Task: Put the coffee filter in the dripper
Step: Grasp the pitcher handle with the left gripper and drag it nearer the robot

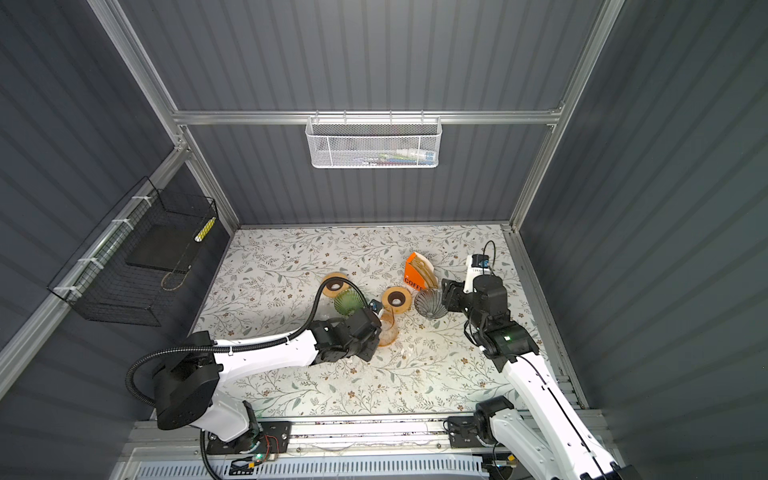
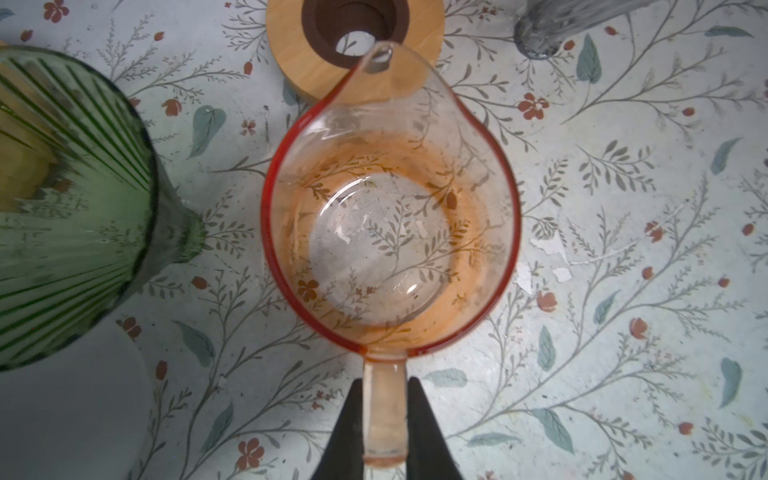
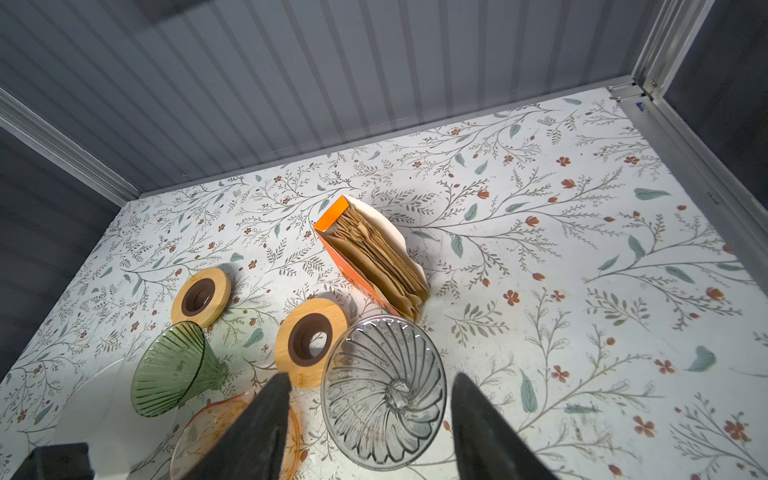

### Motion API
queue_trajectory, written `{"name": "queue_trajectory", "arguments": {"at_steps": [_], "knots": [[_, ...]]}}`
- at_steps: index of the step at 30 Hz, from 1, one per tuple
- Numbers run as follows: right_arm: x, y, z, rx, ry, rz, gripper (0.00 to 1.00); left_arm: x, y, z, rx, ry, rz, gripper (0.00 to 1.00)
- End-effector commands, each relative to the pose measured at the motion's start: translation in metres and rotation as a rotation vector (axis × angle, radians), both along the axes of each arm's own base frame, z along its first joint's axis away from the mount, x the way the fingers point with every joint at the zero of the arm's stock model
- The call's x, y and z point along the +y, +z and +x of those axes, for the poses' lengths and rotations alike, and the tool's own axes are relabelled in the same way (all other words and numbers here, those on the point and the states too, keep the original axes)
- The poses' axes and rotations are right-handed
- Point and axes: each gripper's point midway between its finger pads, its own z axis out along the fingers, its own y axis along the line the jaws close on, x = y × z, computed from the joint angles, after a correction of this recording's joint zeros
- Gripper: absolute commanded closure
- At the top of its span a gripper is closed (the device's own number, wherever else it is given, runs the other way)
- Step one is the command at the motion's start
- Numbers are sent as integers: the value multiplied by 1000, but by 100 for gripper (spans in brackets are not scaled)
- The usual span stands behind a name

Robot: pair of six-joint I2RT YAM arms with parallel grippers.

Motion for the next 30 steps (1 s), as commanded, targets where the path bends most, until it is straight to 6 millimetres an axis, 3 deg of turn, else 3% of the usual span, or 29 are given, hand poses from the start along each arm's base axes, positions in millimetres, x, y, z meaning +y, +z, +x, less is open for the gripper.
{"name": "queue_trajectory", "arguments": {"at_steps": [1,16,30], "knots": [[0,-4,-7,19,1,5,38,-7,13,-15,-9,-47,-30,100],[-2,-9,-18,34,-5,27,39,-31,16,-65,-5,-168,-79,100],[-1,-9,-19,38,-4,46,40,-25,12,-90,-9,-206,-86,100]]}}
